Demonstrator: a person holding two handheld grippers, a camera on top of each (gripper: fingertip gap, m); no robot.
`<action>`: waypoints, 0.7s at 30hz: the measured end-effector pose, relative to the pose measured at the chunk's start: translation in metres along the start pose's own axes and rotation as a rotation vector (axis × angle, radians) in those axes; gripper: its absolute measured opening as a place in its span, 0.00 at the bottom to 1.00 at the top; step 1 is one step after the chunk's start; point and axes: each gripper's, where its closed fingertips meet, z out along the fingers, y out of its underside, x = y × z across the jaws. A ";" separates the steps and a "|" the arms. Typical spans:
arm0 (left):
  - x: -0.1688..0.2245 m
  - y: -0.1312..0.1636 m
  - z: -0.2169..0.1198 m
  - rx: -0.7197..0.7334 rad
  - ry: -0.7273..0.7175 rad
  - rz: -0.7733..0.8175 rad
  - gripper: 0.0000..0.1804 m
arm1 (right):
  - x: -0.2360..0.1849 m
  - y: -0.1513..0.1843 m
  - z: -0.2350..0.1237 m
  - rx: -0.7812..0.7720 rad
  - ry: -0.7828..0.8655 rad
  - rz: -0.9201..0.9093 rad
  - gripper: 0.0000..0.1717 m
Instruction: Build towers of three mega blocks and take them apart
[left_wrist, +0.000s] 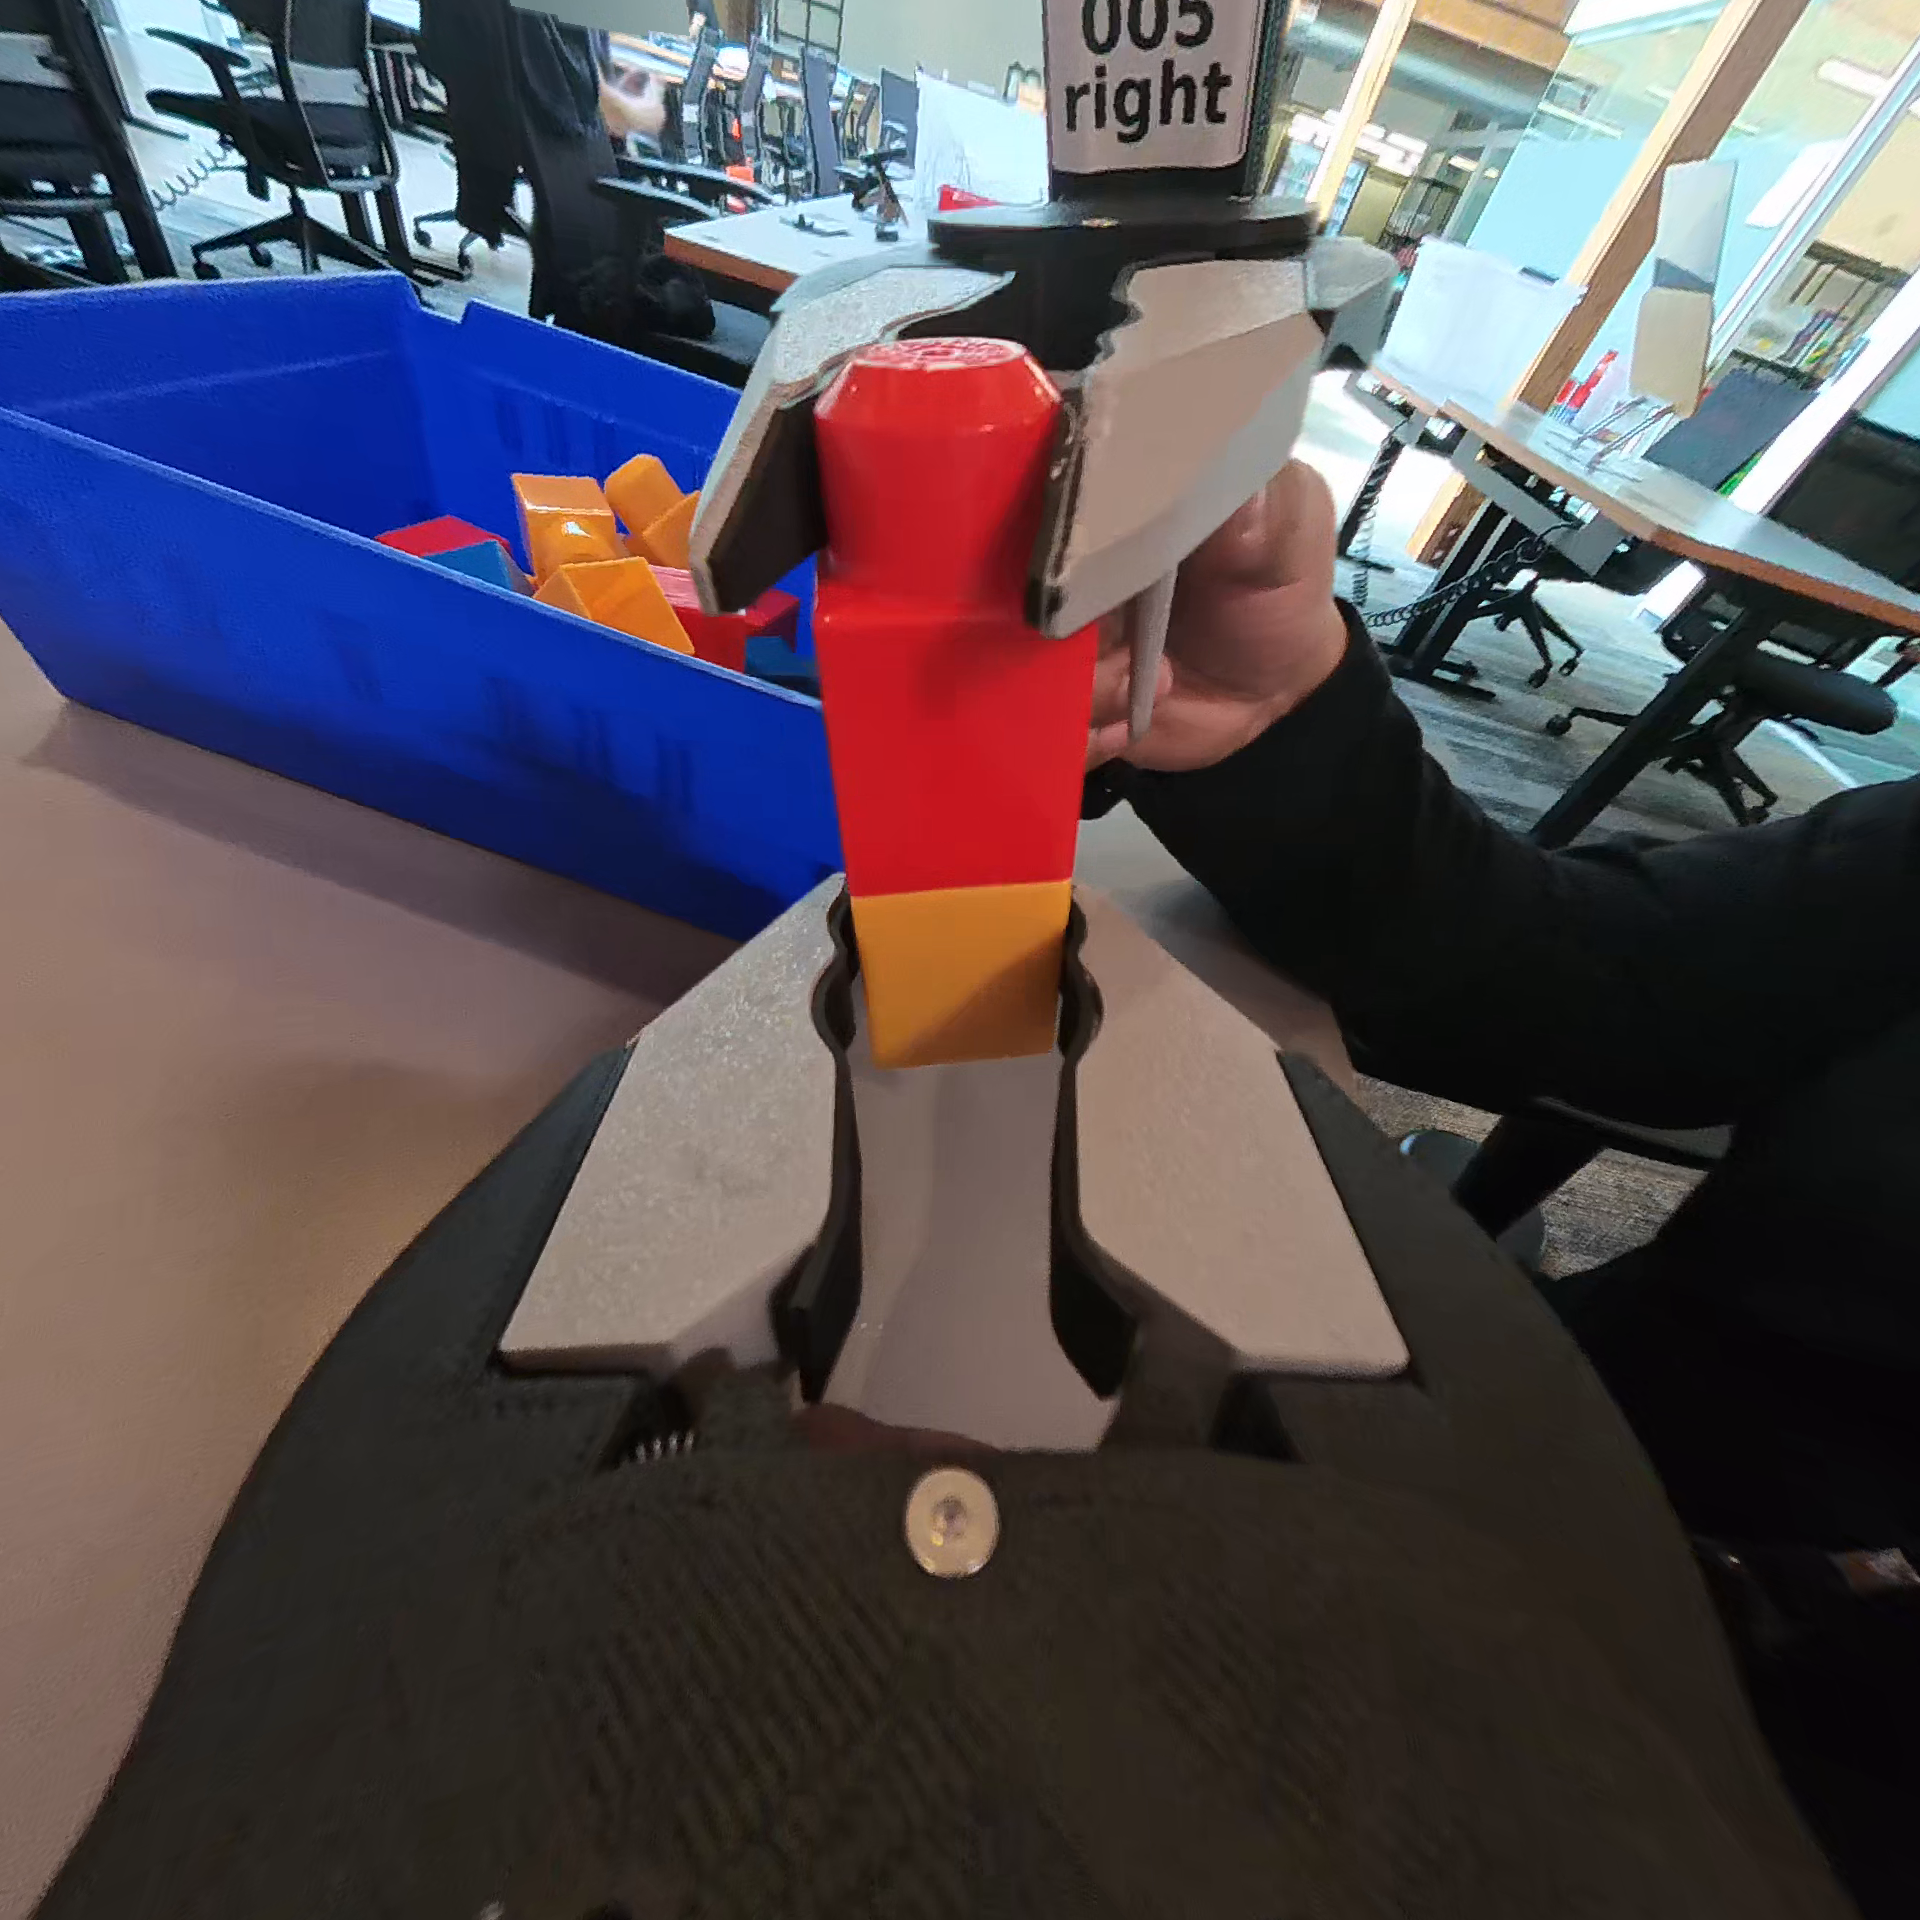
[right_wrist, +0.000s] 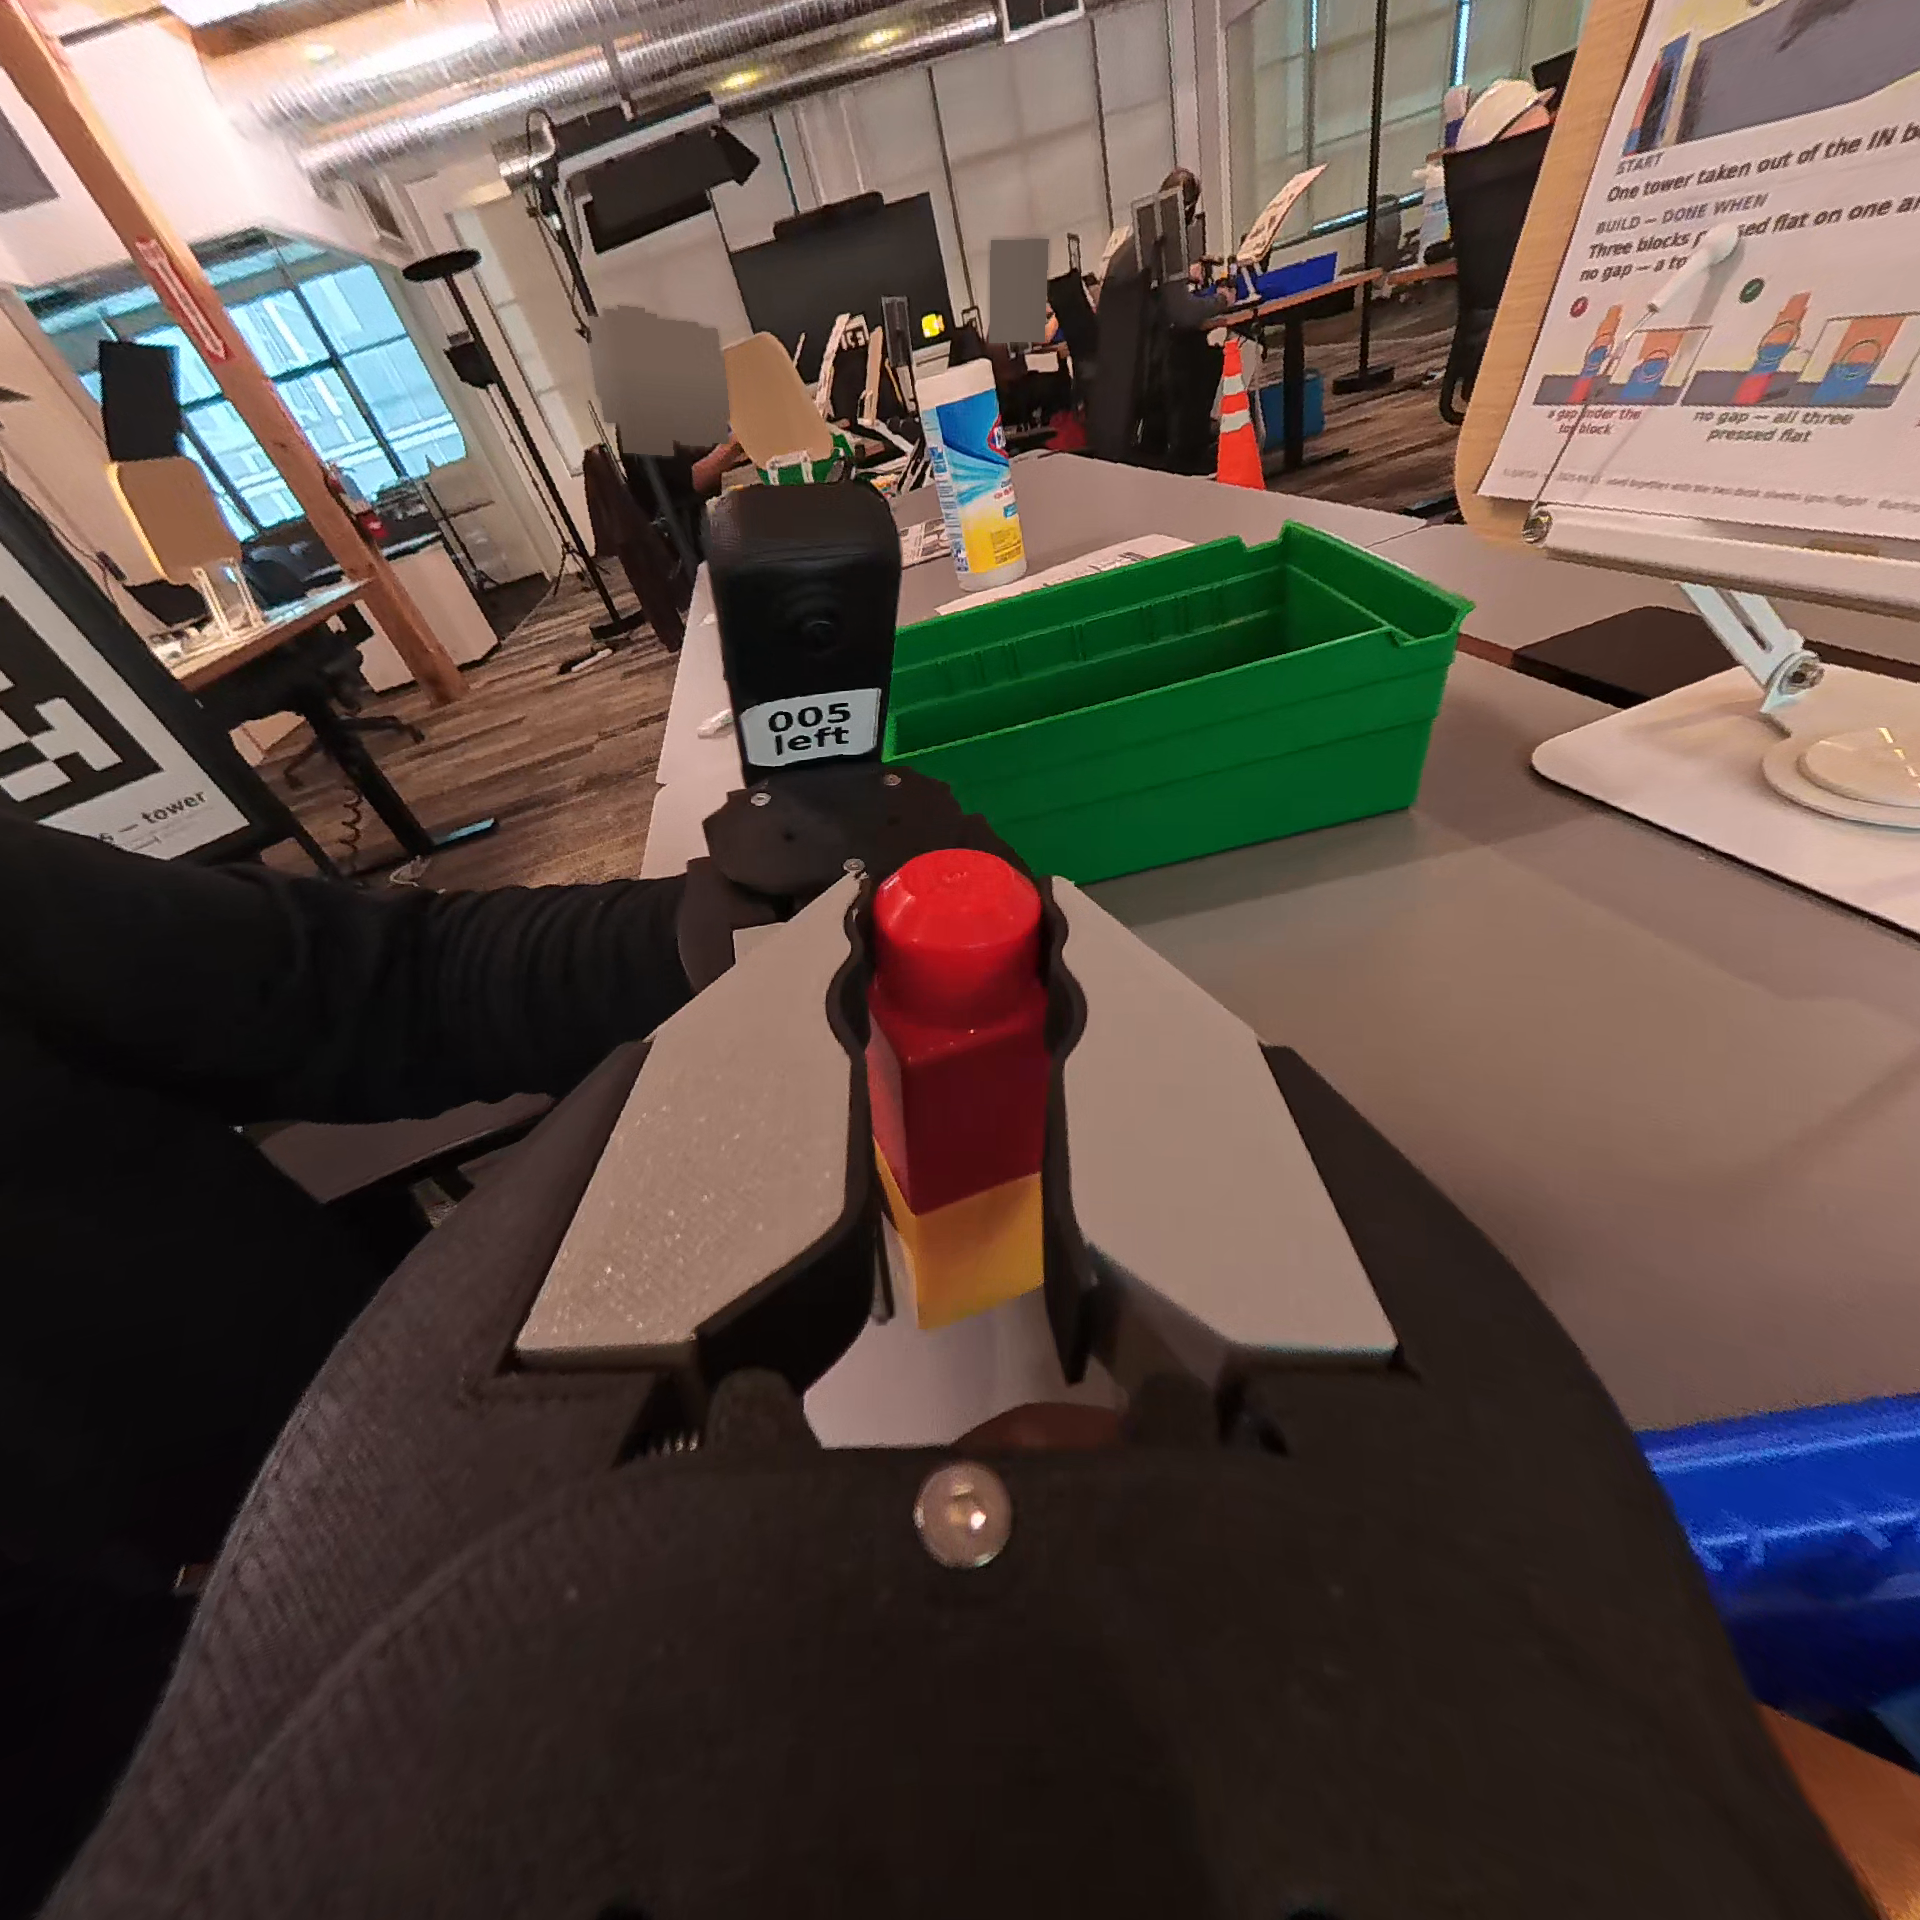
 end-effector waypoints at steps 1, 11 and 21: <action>-0.001 0.000 0.000 -0.002 -0.013 0.013 0.19 | 0.000 -0.001 0.000 0.009 -0.008 0.010 0.16; 0.034 -0.003 -0.002 0.012 0.208 -0.047 0.19 | -0.035 0.011 0.004 -0.044 -0.251 0.072 0.21; 0.042 -0.004 -0.003 0.027 0.306 -0.145 0.19 | -0.037 0.019 0.007 -0.084 -0.266 0.099 0.23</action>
